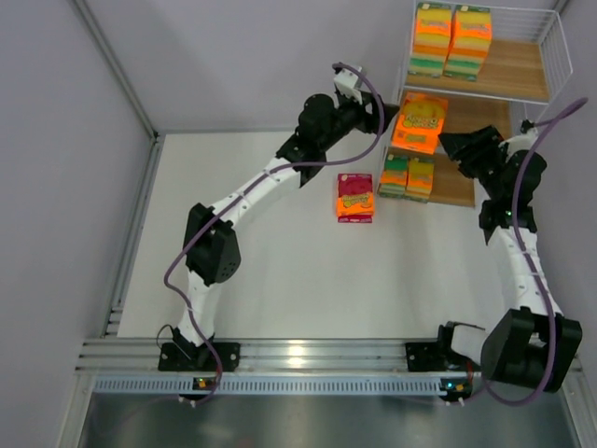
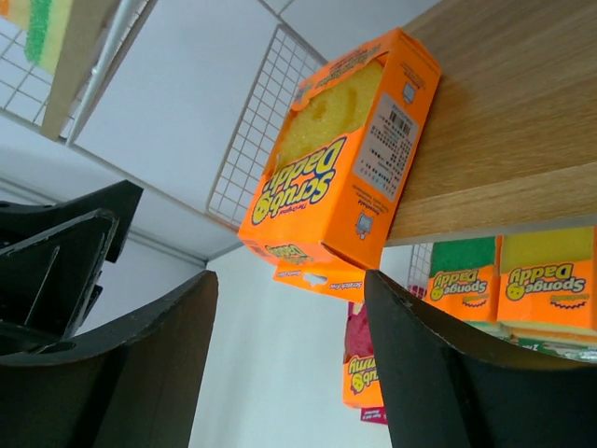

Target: Place and organize the cleaning sponges onto the shelf

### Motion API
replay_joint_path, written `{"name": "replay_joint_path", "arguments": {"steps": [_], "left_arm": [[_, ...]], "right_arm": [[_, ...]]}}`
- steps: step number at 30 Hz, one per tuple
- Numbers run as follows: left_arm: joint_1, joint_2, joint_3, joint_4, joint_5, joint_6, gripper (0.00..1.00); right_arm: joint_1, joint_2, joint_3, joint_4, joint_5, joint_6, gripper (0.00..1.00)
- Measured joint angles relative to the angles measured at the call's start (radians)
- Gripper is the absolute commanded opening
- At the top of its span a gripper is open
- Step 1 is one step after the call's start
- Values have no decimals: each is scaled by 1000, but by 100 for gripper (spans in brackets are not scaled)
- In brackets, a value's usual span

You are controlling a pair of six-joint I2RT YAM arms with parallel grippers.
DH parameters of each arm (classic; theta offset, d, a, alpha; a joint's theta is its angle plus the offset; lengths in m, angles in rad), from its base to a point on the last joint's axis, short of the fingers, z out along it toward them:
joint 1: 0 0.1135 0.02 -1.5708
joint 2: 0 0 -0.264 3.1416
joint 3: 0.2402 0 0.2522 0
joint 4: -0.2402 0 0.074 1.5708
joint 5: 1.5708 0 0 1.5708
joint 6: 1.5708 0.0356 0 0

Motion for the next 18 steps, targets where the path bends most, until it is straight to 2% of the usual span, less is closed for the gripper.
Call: {"name": "replay_joint_path", "arguments": {"steps": [10, 18], "left_arm": [[0, -27, -148, 16, -37, -10, 78], [2, -93, -256, 12, -45, -1, 78]], "right_arm": [[101, 86, 1, -4, 48, -16, 59], [116, 136, 84, -13, 96, -71, 51]]}}
